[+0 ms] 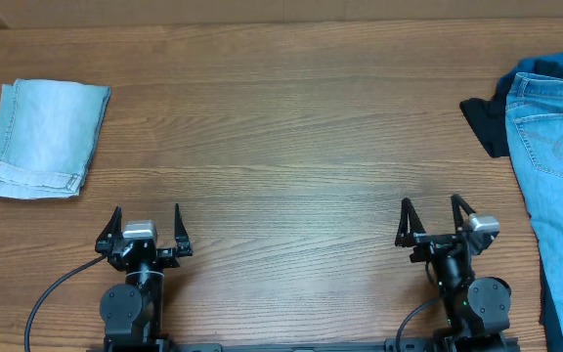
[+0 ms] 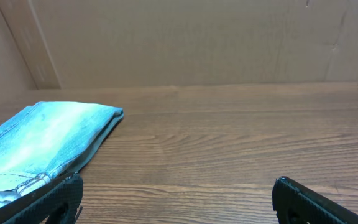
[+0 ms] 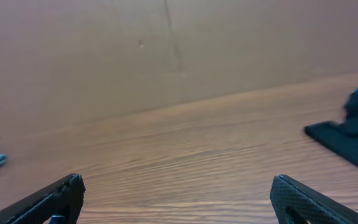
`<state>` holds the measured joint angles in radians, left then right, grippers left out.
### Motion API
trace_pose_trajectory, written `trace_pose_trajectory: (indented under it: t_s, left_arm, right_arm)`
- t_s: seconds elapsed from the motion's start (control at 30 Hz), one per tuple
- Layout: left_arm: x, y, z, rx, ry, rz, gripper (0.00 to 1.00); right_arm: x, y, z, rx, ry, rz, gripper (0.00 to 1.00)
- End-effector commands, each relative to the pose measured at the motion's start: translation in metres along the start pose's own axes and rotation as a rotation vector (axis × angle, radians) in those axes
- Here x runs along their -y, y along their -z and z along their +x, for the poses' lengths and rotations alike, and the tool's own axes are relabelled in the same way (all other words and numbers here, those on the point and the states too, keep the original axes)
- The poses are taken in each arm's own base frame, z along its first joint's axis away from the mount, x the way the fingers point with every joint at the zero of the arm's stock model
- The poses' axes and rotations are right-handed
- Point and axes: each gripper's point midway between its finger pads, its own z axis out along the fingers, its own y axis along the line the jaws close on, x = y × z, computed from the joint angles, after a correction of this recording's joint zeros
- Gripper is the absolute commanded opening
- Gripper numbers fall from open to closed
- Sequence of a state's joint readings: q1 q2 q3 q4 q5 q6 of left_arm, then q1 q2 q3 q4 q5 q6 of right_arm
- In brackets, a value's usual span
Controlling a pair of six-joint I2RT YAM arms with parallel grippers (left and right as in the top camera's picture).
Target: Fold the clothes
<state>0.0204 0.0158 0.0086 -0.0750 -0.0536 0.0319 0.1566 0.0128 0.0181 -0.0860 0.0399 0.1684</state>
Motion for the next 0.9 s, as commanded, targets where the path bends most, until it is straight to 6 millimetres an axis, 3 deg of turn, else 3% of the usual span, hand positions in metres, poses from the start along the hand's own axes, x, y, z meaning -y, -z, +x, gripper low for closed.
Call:
trace_pose_trajectory:
  t_s: [0.0, 0.1, 0.87]
  left_arm:
    - [-0.0015, 0.0004, -0.0016, 0.011, 0.014, -0.006, 1.0]
    - [-0.0015, 0.0004, -0.0016, 0.011, 0.014, -0.006, 1.0]
    - [-0.0015, 0.0004, -0.0016, 0.011, 0.014, -0.006, 1.0]
  right_arm:
    - [0.0106, 0.0, -0.0012, 0.011, 0.285, 0.059, 1.0]
    - [0.011, -0.0004, 0.0001, 0.002, 0.384, 0.06, 1.0]
    - [0.0112, -0.0007, 0.0013, -0.004, 0.386, 0.059, 1.0]
